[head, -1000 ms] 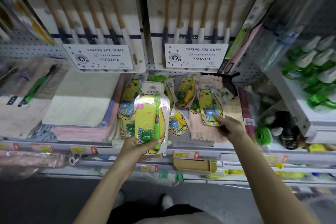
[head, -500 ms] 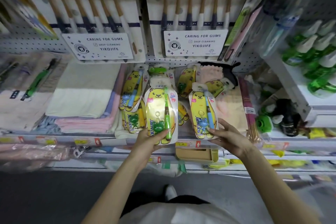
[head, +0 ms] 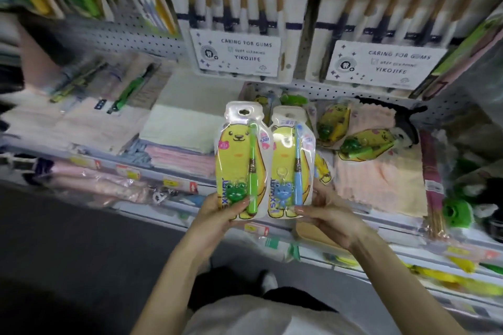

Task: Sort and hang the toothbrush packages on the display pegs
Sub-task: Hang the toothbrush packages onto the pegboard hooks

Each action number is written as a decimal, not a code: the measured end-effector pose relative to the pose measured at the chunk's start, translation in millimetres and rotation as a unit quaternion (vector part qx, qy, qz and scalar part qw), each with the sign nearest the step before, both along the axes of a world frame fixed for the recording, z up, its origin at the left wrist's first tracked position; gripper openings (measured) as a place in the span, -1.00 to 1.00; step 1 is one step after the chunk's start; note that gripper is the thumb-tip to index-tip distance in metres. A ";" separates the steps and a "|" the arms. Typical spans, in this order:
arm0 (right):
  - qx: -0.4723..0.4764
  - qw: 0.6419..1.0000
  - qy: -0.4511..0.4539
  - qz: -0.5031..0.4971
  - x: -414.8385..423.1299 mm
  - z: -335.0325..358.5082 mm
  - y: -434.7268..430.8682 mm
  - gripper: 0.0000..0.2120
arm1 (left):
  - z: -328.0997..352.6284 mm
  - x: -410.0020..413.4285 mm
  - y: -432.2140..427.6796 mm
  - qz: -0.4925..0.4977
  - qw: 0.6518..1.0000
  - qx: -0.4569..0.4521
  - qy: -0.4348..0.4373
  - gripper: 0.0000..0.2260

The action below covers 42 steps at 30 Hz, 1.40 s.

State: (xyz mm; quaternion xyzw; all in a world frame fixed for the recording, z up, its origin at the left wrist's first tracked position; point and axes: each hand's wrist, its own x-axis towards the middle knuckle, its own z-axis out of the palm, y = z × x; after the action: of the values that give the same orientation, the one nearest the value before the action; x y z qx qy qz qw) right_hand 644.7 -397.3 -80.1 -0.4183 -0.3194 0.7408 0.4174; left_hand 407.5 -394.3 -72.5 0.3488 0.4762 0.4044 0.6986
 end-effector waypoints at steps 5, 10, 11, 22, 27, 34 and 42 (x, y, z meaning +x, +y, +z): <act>0.032 0.998 -0.009 0.046 -56.5 14.0 23.2 -0.39 | 8.9 -54.4 1.5 0.059 0.997 0.030 -0.032 -0.54; 0.032 0.995 -0.002 0.092 -118.5 22.5 52.4 -0.28 | 22.5 -113.2 9.4 0.105 0.992 0.047 -0.057 -0.48; 0.036 0.994 0.001 0.101 -132.9 25.1 58.5 -0.30 | 25.9 -125.8 11.5 0.115 0.990 0.048 -0.063 -0.47; 0.107 0.989 -0.018 0.097 -287.3 91.7 131.5 -0.62 | 87.2 -263.8 79.0 0.164 0.981 0.092 -0.051 -0.43; 0.119 0.988 -0.022 0.098 -338.9 107.3 157.7 -0.56 | 98.9 -316.0 105.8 0.176 0.977 0.112 -0.040 -0.36; 0.178 0.975 -0.048 0.122 -368.1 111.8 175.9 -0.51 | 99.5 -345.8 116.8 0.175 0.973 0.144 -0.041 -0.50; 0.227 0.959 -0.088 0.143 -397.0 134.7 208.6 -0.57 | 114.0 -367.9 127.9 0.254 0.948 0.192 -0.023 -0.72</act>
State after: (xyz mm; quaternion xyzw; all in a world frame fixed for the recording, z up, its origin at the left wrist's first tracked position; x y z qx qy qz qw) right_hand 247.6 -188.6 54.6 -0.3258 -0.5713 0.6607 0.3619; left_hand 39.6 -266.4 41.5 0.3344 0.4467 0.6596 0.5036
